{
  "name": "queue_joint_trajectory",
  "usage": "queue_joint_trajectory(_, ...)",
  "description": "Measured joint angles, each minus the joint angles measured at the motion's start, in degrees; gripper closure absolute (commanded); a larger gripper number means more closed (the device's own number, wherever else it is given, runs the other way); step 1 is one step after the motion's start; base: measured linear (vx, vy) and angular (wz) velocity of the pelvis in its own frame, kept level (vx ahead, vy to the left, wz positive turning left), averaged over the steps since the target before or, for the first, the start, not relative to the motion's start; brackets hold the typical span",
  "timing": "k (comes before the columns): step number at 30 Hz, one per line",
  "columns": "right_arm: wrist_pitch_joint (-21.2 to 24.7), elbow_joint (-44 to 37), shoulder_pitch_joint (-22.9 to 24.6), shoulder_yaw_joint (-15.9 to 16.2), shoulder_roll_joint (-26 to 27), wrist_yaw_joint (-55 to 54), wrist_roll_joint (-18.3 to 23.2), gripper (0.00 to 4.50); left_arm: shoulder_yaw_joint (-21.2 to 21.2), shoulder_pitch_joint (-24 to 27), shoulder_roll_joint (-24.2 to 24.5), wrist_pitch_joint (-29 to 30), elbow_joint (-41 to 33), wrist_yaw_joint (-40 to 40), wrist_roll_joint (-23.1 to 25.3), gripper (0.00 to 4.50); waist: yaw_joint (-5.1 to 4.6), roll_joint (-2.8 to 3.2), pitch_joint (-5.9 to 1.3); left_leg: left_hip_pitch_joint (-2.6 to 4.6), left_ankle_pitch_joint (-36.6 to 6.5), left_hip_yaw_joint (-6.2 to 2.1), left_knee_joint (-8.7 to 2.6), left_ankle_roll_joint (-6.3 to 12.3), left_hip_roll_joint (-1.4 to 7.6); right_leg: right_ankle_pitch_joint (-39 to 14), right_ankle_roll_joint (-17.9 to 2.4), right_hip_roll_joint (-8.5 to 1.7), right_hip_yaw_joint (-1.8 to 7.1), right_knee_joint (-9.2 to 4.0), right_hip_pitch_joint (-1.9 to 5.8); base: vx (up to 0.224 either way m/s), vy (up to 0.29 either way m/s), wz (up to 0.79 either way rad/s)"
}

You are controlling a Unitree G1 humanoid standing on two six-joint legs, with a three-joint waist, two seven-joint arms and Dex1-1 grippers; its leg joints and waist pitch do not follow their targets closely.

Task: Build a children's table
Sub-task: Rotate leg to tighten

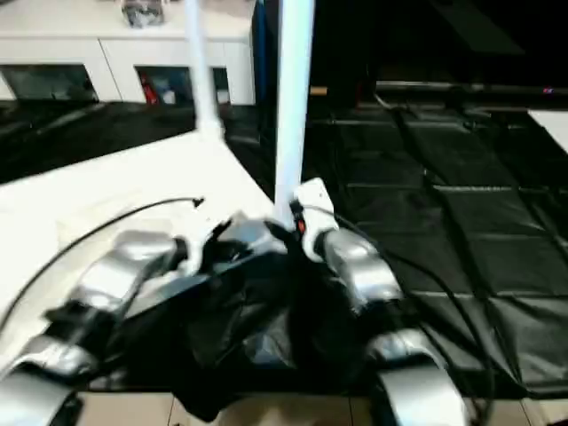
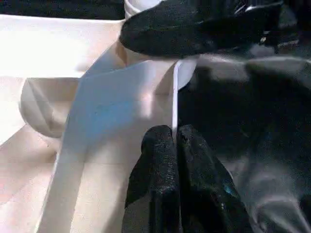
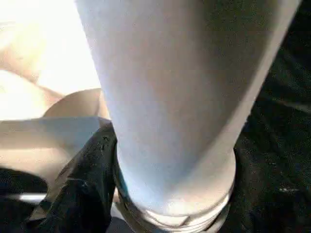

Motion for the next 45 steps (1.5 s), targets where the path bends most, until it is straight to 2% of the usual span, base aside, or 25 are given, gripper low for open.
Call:
queue_joint_trajectory(6,-1.77,1.21,-0.26,-0.15,0.07,2.55,-0.12,0.68,-0.76,0.12,0.89,-0.69,-0.24,-1.55,0.45,4.5,-0.3,0.0,0.0,0.01,-0.02,0.02,-0.03,0.03,0.01,0.0,0.0,0.0,0.0,-0.02,-0.01,0.0,0.0,0.0)
queue_joint_trajectory(12,-4.57,0.68,0.43,3.05,-3.01,10.99,-0.92,0.68,-1.47,1.13,3.47,-2.35,-1.71,-6.26,0.3,4.5,-0.3,0.0,0.0,-0.06,0.14,0.05,-0.17,0.31,0.02,-0.04,-0.05,0.02,-0.02,-0.05,-0.13,0.0,0.0,0.0)
queue_joint_trajectory(15,-6.18,-2.04,2.18,5.41,-6.02,19.26,-1.3,0.68,-2.25,2.41,5.94,-3.75,-3.17,-11.53,-0.69,4.5,0.01,0.04,0.03,-0.15,0.12,0.06,-0.15,0.37,0.03,-0.05,-0.05,0.02,-0.03,-0.07,-0.18,0.0,0.0,0.0)
queue_joint_trajectory(18,-6.25,-4.1,3.5,5.99,-7.61,25.37,-0.6,0.68,-2.8,2.95,7.6,-4.5,-3.96,-15.16,-0.88,4.5,0.36,0.07,0.05,-0.18,0.12,0.06,-0.07,0.39,0.03,-0.04,-0.05,0.01,-0.02,-0.06,-0.17,0.0,0.0,0.0)
queue_joint_trajectory(21,-6.11,-8.41,5.53,8.41,-11.02,33.0,0.53,0.68,-3.75,4.33,9.75,-5.39,-5.87,-19.62,-2.09,4.5,0.89,0.09,0.06,-0.18,0.1,0.07,-0.06,0.41,0.02,-0.04,-0.05,-0.01,-0.02,-0.08,-0.15,0.0,0.0,0.0)
queue_joint_trajectory(28,-2.52,-17.02,9.02,11.76,-16.01,44.74,2.54,0.68,-5.37,6.23,13.09,-6.76,-8.7,-27.2,-3.15,4.5,1.85,0.15,0.1,-0.17,0.09,0.08,-0.05,0.39,0.04,-0.04,-0.04,0.0,-0.03,-0.08,-0.15,0.0,0.0,0.0)
queue_joint_trajectory(30,-1.07,-19.51,10.01,12.45,-16.7,47.2,2.96,1.0,-5.67,7.19,14.37,-6.82,-10.1,-29.38,-3.37,4.5,1.9,0.15,0.1,-0.15,0.09,0.09,-0.06,0.39,0.04,-0.04,-0.04,-0.01,-0.02,-0.07,-0.12,0.0,0.0,0.0)
queue_joint_trajectory(32,-0.44,-20.28,10.2,13.05,-17.03,48.03,3.28,1.03,-5.97,7.42,15.1,-6.82,-10.44,-30.64,-3.68,4.5,1.94,0.16,0.1,-0.14,0.04,0.09,-0.06,0.29,0.04,-0.04,-0.04,-0.01,-0.02,-0.06,-0.13,0.0,0.0,0.0)
queue_joint_trajectory(33,0.06,-20.92,10.3,13.33,-17.19,48.49,3.41,1.26,-6.22,7.47,15.55,-6.82,-10.84,-31.3,-3.8,4.5,1.97,0.16,0.1,-0.13,0.01,0.09,-0.06,0.23,0.04,-0.04,-0.04,-0.01,-0.02,-0.05,-0.12,0.0,0.0,0.0)
queue_joint_trajectory(39,1.58,-22.39,11.24,13.64,-17.45,48.9,4.14,1.7,-6.47,7.76,15.66,-6.82,-11.28,-31.96,-4.05,4.5,2.33,0.16,0.1,-0.13,0.01,0.09,-0.06,0.24,0.03,-0.04,-0.04,-0.01,-0.02,-0.06,-0.11,0.0,0.0,0.0)
queue_joint_trajectory(45,3.41,-22.16,11.75,11.64,-16.64,45.21,3.97,1.76,-5.23,7.49,13.53,-6.27,-10.11,-28.17,-3.89,4.5,2.89,0.16,0.1,-0.03,0.03,0.1,-0.04,0.24,0.03,-0.02,-0.01,-0.01,0.0,-0.04,-0.02,0.0,0.0,0.0)
